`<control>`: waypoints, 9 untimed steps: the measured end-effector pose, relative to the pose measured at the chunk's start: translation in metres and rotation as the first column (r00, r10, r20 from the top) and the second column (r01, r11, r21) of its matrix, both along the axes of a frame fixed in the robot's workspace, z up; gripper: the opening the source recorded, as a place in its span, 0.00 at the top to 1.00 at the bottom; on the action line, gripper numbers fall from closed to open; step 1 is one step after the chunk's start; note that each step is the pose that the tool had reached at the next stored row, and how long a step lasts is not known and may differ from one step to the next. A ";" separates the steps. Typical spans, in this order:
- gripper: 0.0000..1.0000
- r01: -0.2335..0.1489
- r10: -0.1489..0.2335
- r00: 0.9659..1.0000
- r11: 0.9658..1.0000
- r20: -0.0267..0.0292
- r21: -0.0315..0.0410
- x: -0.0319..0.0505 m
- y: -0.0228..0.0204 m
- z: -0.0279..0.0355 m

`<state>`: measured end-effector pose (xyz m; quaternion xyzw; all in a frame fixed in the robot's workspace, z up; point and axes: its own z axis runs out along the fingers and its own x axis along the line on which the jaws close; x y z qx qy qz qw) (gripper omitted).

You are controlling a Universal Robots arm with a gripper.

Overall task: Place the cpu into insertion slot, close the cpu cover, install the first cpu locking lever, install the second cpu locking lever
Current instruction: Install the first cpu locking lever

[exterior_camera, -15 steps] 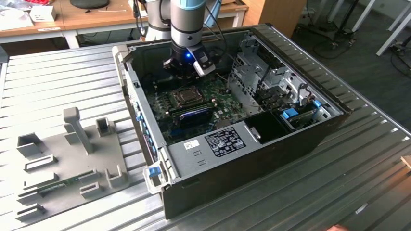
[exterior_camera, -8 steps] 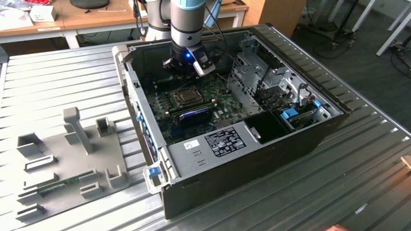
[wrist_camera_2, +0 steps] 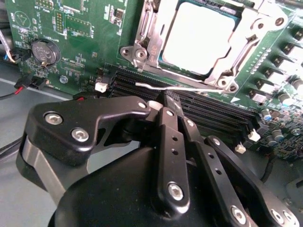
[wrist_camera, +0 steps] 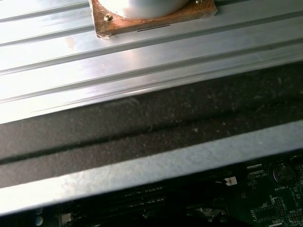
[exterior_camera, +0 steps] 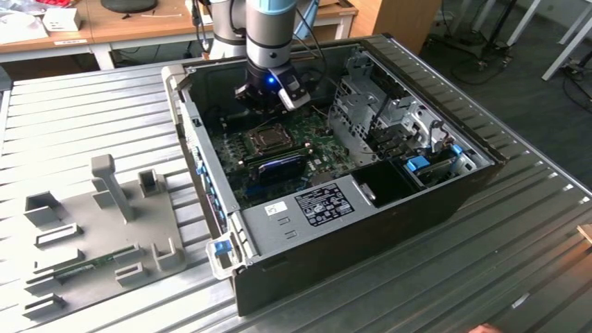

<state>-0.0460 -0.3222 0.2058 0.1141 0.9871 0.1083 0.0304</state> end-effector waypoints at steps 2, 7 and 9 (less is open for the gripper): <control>0.90 0.000 0.000 1.000 1.000 0.000 0.000 0.0000 -0.0004 -0.0001; 0.90 0.000 0.000 1.000 1.000 0.000 0.000 0.0000 -0.0005 0.0000; 0.90 0.000 0.000 1.000 1.000 0.000 0.000 0.0000 -0.0005 0.0000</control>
